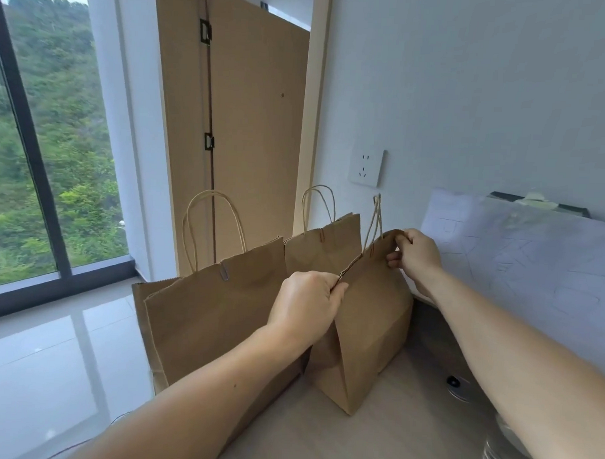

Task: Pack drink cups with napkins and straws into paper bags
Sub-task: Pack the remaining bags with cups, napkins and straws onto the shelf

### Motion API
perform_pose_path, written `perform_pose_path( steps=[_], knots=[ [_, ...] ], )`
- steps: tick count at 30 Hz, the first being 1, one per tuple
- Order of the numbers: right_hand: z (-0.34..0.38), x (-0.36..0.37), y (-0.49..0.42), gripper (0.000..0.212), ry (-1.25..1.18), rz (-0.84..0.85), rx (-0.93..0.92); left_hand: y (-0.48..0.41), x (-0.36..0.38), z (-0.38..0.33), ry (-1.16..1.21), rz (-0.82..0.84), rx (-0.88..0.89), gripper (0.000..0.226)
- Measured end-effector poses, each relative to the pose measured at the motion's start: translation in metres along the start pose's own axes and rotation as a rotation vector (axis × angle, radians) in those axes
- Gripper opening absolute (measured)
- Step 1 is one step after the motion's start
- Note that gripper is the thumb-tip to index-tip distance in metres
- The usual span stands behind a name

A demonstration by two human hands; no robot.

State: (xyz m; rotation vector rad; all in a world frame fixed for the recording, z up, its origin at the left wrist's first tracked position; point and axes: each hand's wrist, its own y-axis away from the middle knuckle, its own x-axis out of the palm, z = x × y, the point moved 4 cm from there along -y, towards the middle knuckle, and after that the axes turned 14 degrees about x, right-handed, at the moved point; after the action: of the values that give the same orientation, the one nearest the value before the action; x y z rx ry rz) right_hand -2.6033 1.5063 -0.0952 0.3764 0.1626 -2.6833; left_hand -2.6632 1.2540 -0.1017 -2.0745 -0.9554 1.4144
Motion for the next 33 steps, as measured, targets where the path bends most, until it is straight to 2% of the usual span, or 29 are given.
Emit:
perform_pose_path(
  steps=[3,5,7,8,9,11,13,15,18,22,28,33],
  knots=[
    [0.002,-0.004,0.009,0.022,-0.016,0.016,0.007,-0.002,0.002,0.004,0.004,-0.020,-0.003,0.059],
    [0.004,-0.010,0.019,0.031,0.021,0.033,0.012,-0.003,0.003,0.008,-0.010,-0.005,-0.049,0.054],
    [0.003,-0.018,0.032,0.041,0.083,0.045,0.021,-0.004,0.003,0.003,-0.009,0.013,-0.059,0.036],
    [0.002,-0.023,0.039,0.045,0.111,0.054,0.029,-0.004,0.001,-0.001,-0.027,0.009,-0.061,0.018],
    [0.000,-0.030,0.047,0.047,0.137,0.065,0.038,-0.005,-0.001,-0.006,-0.091,-0.015,-0.058,0.020],
    [-0.004,-0.047,0.064,0.048,0.189,0.090,0.042,-0.007,-0.001,-0.020,-0.252,-0.073,0.000,0.063],
    [-0.010,-0.070,0.084,0.051,0.300,0.111,0.022,-0.009,0.000,-0.044,-0.385,-0.116,0.103,0.073],
    [-0.017,-0.098,0.105,0.055,0.492,0.119,-0.011,-0.008,0.013,-0.070,-0.450,-0.009,0.170,0.065],
    [-0.031,-0.148,0.143,0.057,0.747,0.116,-0.025,-0.003,0.042,-0.111,-0.419,0.253,0.158,0.056],
    [-0.046,-0.234,0.203,0.058,0.805,0.063,0.033,0.013,0.077,-0.184,-0.325,0.486,0.146,0.059],
    [-0.073,-0.374,0.314,0.054,0.810,-0.130,0.085,0.047,0.112,-0.337,-0.204,0.609,0.277,0.066],
    [-0.116,-0.476,0.409,0.055,0.826,-0.182,0.185,0.082,0.146,-0.466,-0.143,0.665,0.422,0.071]
  ],
)
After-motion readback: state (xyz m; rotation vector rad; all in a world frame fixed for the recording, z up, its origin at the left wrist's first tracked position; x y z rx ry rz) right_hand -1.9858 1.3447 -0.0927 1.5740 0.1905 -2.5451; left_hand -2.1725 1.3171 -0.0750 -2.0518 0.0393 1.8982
